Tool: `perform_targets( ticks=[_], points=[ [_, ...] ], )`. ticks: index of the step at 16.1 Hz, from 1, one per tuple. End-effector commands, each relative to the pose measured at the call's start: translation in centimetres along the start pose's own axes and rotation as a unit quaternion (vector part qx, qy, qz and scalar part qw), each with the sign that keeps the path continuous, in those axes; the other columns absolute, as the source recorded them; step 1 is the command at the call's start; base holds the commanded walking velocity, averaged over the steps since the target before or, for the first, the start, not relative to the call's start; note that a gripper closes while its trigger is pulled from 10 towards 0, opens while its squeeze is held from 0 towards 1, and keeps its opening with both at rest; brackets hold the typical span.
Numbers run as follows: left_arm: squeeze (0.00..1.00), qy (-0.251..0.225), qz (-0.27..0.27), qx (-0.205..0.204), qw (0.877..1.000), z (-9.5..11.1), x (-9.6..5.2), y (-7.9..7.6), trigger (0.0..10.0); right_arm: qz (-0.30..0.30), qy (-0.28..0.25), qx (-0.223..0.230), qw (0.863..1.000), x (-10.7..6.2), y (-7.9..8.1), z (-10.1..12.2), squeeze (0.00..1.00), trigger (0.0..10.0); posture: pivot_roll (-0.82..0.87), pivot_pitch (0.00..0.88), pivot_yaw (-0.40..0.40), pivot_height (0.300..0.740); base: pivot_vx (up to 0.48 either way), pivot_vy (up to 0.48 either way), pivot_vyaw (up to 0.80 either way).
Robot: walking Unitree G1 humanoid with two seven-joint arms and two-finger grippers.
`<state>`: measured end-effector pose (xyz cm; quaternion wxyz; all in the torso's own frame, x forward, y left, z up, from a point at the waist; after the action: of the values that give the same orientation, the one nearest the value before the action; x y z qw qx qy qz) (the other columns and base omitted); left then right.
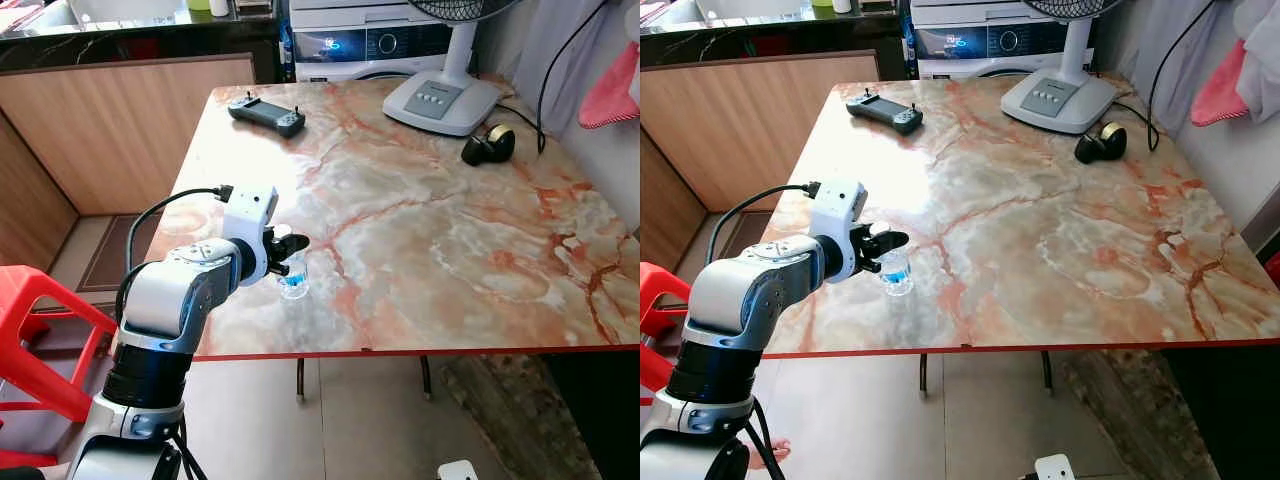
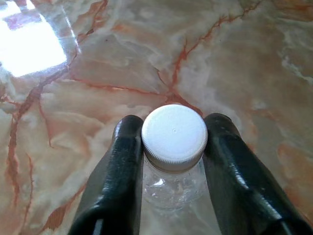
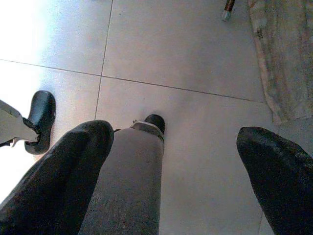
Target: Restocking fridge
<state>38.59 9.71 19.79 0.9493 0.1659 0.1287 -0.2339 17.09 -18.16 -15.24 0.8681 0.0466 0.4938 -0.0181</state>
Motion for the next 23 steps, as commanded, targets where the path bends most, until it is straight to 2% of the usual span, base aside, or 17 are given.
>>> perform_targets(
  ticks=[1, 8, 13, 14, 16, 17, 18, 19, 20, 21, 23],
  points=[
    [0.00, 0.008, 0.001, 0.002, 1.000, -0.4, -0.1, 0.1, 0.0, 0.000, 0.010, -0.001, 1.000, -0.1, 0.1, -0.7, 0.00, 10.0, 0.00, 0.065, 0.055, 0.740, 0.000, 0.000, 0.00],
    [0.00, 0.007, 0.017, 0.008, 1.000, -0.5, -0.1, 0.8, 0.0, 0.001, 0.011, -0.001, 1.000, -0.1, 0.1, -0.8, 0.00, 10.0, 0.00, 0.061, 0.056, 0.740, 0.000, 0.000, 0.00],
    [0.00, -0.004, 0.057, 0.047, 0.997, -0.1, -0.3, 2.0, 0.0, 0.001, 0.011, -0.002, 1.000, -0.1, 0.2, -0.7, 0.00, 10.0, -0.01, 0.055, 0.059, 0.740, 0.000, 0.000, 0.00],
    [0.00, -0.021, 0.095, 0.050, 0.994, 0.7, -0.8, 3.6, 0.0, 0.000, 0.011, -0.001, 1.000, -0.1, 0.2, -0.8, 0.00, 10.0, -0.01, 0.054, 0.061, 0.740, 0.000, 0.000, 0.00],
    [0.00, -0.030, 0.129, 0.048, 0.990, 1.0, -1.4, 5.0, 0.0, 0.000, 0.011, -0.001, 1.000, -0.1, 0.1, -0.8, 0.00, 10.0, -0.01, 0.049, 0.063, 0.740, 0.000, 0.000, 0.00],
    [0.00, -0.027, 0.169, 0.046, 0.984, 0.4, -2.1, 6.8, 2.8, 0.000, 0.011, -0.001, 1.000, -0.1, 0.2, -0.8, 0.00, 10.0, -0.01, 0.045, 0.068, 0.740, 0.000, 0.000, 0.00],
    [0.00, 0.005, 0.243, 0.056, 0.969, -1.8, -4.0, 10.3, 10.0, 0.000, 0.011, 0.000, 1.000, -0.1, 0.2, -0.8, 0.00, 10.0, -0.01, 0.043, 0.070, 0.740, 0.000, 0.000, 0.00],
    [0.00, 0.040, 0.296, 0.081, 0.951, -3.9, -5.8, 12.7, 10.0, 0.001, 0.011, 0.000, 1.000, -0.1, 0.2, -0.9, 0.00, 10.0, 0.00, 0.039, 0.074, 0.740, 0.000, 0.000, 0.00],
    [0.00, 0.059, 0.319, 0.092, 0.941, -5.1, -6.8, 13.8, 10.0, 0.001, 0.012, 0.000, 1.000, -0.1, 0.3, -0.9, 0.00, 10.0, 0.00, 0.039, 0.074, 0.740, 0.000, 0.000, 0.00],
    [0.00, 0.103, 0.363, 0.099, 0.921, -8.4, -9.2, 15.9, 10.0, 0.001, 0.012, 0.000, 1.000, -0.1, 0.3, -0.9, 0.00, 10.0, 0.01, 0.033, 0.077, 0.740, 0.000, 0.000, 0.00],
    [0.00, 0.159, 0.410, 0.094, 0.893, -13.3, -12.2, 17.5, 10.0, 0.003, 0.012, -0.001, 1.000, -0.1, 0.4, -0.8, 0.00, 10.0, 0.01, 0.035, 0.076, 0.740, 0.000, 0.000, 0.00]
  ],
)
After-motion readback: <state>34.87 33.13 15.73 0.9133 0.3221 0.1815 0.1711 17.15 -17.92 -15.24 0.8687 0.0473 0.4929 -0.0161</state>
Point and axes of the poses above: a point about 5 cm out from each wrist's last joint towards the gripper, its own x axis pointing out of the wrist towards the gripper, its own z axis along the axis of the wrist's last joint, y = z × x, the point moved 6 cm from there along x, pointing out of the wrist towards the gripper, and after that the axes turned 15 degrees about x, right-handed, at the moved point
